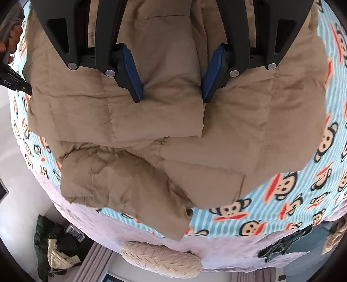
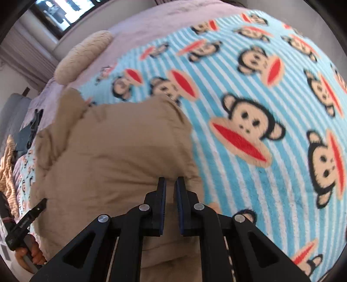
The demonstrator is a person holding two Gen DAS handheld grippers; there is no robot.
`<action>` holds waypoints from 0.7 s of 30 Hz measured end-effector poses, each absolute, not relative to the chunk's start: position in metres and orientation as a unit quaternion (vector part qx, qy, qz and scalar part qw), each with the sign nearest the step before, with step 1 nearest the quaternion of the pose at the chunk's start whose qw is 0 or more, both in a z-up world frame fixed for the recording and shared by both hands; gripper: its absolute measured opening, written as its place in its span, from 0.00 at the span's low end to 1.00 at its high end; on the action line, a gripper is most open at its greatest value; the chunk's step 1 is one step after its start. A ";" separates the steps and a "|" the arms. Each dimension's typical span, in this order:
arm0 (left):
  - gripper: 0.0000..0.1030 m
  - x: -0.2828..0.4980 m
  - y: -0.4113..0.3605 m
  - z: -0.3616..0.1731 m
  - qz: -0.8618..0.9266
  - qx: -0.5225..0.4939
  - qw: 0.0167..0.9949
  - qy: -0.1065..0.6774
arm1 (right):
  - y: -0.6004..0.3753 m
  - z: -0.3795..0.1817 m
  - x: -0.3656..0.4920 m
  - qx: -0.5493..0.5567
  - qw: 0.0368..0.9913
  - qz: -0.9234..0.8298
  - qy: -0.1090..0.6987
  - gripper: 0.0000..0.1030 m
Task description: Fold large clothes
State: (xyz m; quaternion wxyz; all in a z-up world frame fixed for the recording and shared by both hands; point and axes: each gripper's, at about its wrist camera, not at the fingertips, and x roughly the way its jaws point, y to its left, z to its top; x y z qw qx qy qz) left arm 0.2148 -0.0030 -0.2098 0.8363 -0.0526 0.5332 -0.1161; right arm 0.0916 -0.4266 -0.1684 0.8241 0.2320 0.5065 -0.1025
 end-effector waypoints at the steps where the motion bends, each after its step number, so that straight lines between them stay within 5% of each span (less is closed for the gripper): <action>1: 0.56 0.215 -0.006 -0.212 -0.118 -0.043 0.838 0.532 | -0.427 -0.171 0.091 0.233 0.825 -0.102 0.505 0.09; 11: 0.62 0.218 -0.005 -0.209 -0.106 -0.038 0.835 0.539 | -0.403 -0.155 0.072 0.099 0.849 -0.140 0.500 0.10; 21: 0.62 0.182 0.012 -0.170 -0.077 -0.024 0.846 0.527 | -0.401 -0.130 0.028 0.128 0.838 -0.134 0.512 0.11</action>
